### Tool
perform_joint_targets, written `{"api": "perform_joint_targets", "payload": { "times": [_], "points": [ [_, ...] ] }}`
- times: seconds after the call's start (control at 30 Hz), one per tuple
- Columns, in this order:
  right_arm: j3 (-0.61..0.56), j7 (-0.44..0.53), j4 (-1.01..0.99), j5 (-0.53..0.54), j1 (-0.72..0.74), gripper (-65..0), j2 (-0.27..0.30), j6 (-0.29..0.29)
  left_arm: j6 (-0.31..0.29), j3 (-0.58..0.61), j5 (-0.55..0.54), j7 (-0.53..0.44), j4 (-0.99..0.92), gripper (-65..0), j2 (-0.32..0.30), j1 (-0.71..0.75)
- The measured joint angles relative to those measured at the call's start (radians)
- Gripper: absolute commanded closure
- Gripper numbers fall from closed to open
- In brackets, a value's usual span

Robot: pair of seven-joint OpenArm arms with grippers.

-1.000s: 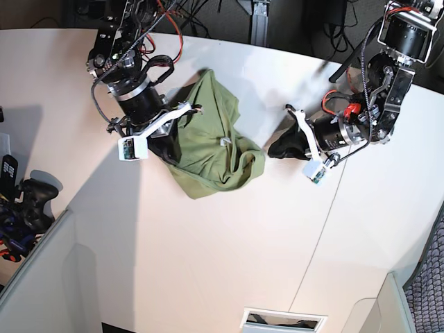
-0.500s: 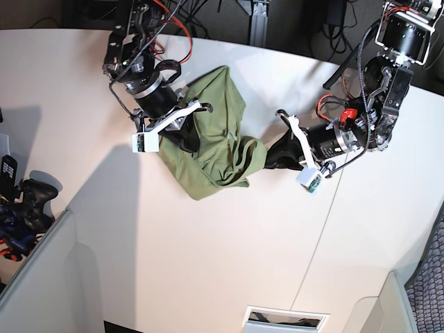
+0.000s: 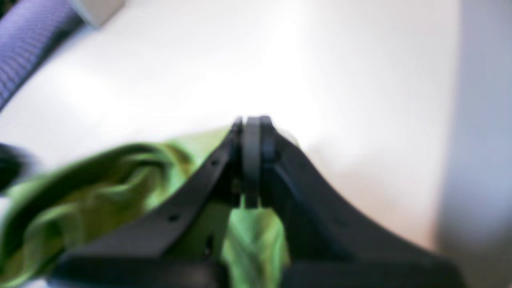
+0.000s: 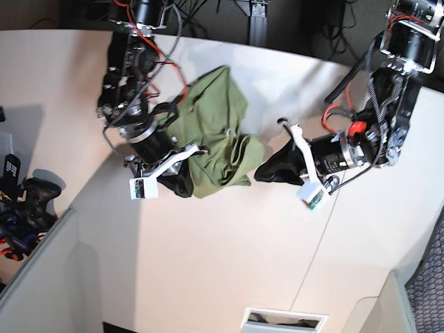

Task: Layout the t-shirt on the table in an organized manner, then fold the t-shirt properly
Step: 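Regrasp the bundle with both grippers and fold it over again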

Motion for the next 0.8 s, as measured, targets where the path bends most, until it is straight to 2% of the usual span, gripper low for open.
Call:
{"api": "perform_joint_targets", "payload": {
  "times": [0.13,0.3,0.4,0.57,0.7,0.8],
  "points": [
    [0.0,0.024,-0.239,-0.039,0.069,0.0,0.003,-0.002,-0.002,0.043,-0.004,0.001,0.016,0.0,0.0,0.024],
    [0.0,0.142,-0.37,-0.012,0.092,0.0,0.011,0.006,-0.002,0.103,0.005,0.006,0.014,0.0,0.02,0.048],
    [0.0,0.107,-0.341,0.018,0.089,0.0,0.011,0.005,-0.002,0.142,0.007,0.003,0.014,0.0,0.031,0.047],
    [0.0,-0.005,-0.163,0.06,0.073,0.0,0.011,-0.003,-0.002,0.156,0.002,0.003,0.019,0.0,0.03,0.047],
    [0.0,-0.019,-0.049,0.071,0.091,0.0,0.014,-0.003,-0.001,0.156,0.005,0.003,0.039,0.0,0.043,0.045],
    [0.0,-0.02,-0.057,0.062,0.09,0.0,0.014,-0.002,-0.001,0.169,0.067,-0.035,0.018,0.0,0.069,0.044]
  ]
}}
